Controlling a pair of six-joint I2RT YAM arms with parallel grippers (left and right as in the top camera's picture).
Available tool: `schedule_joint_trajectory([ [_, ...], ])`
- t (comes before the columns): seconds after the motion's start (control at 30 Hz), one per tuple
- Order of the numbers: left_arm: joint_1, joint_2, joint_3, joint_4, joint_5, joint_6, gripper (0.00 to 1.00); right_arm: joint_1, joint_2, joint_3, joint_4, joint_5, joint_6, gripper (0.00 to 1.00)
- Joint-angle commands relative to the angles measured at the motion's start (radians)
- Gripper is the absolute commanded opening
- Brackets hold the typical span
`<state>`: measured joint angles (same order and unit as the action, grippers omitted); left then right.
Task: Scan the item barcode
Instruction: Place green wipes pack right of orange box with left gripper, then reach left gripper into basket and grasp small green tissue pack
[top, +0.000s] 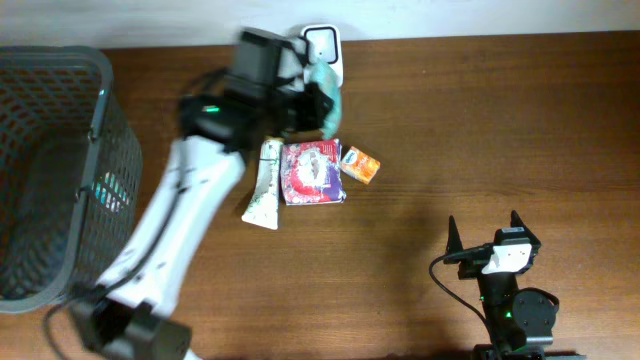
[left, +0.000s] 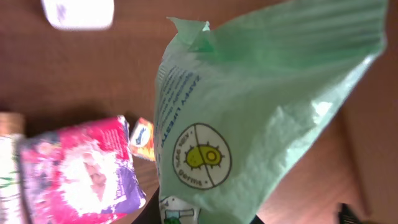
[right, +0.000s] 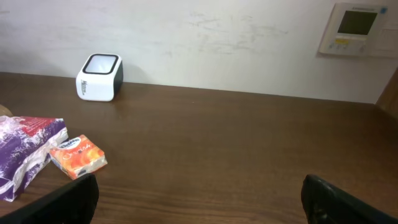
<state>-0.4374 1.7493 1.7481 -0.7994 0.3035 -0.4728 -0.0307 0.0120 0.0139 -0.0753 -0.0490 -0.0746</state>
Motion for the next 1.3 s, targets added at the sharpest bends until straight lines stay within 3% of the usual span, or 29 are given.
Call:
schedule_joint_trajectory([
  [0.0,-0.1,0.14,0.005,0.038,-0.094,-0.042,0.0,0.005,-0.006,-0.008,-0.003,0.008,0.011,0.99],
  [0.1,-0.182,0.311,0.006,0.163,-0.091,-0.127,0.0,0.005,-0.006,-0.008,-0.003,0.008,0.011,0.99],
  [0.23,-0.221,0.416,0.006,0.285,-0.091,-0.127,0.06,0.005,-0.006,-0.008,-0.002,0.008,0.011,0.99],
  [0.27,-0.227,0.437,0.006,0.307,-0.091,-0.126,0.16,0.005,-0.006,-0.008,-0.002,0.008,0.011,0.99],
  [0.33,-0.227,0.441,0.01,0.317,-0.09,-0.126,0.97,0.005,-0.006,-0.008,-0.002,0.008,0.011,0.99],
  [0.37,-0.226,0.438,0.02,0.317,-0.079,-0.126,0.99,0.005,-0.006,-0.008,-0.002,0.008,0.011,0.99],
  [0.47,-0.206,0.382,0.088,0.316,-0.035,-0.082,0.99,0.005,-0.006,-0.008,-0.003,0.008,0.011,0.99],
  [0.6,-0.091,0.149,0.102,0.284,-0.034,-0.071,1.0,0.005,-0.006,-0.008,-0.002,0.008,0.011,0.99],
  [0.87,0.36,-0.218,0.102,0.018,-0.035,0.109,0.99,0.005,-0.006,-0.008,-0.002,0.008,0.011,0.99],
  [1.03,0.693,-0.241,0.102,-0.115,-0.038,0.14,0.99,0.005,-0.006,-0.008,-0.002,0.008,0.011,0.99],
  [1.1,0.815,-0.24,0.102,-0.125,-0.039,0.233,0.99,0.005,-0.006,-0.008,-0.003,0.008,0.011,0.99],
  [1.2,0.938,-0.203,0.102,-0.165,-0.251,0.251,1.0,0.005,-0.006,-0.008,-0.002,0.008,0.011,0.99],
  [1.27,0.988,-0.146,0.102,-0.172,-0.285,0.251,0.99,0.005,-0.006,-0.008,-0.002,0.008,0.011,0.99],
])
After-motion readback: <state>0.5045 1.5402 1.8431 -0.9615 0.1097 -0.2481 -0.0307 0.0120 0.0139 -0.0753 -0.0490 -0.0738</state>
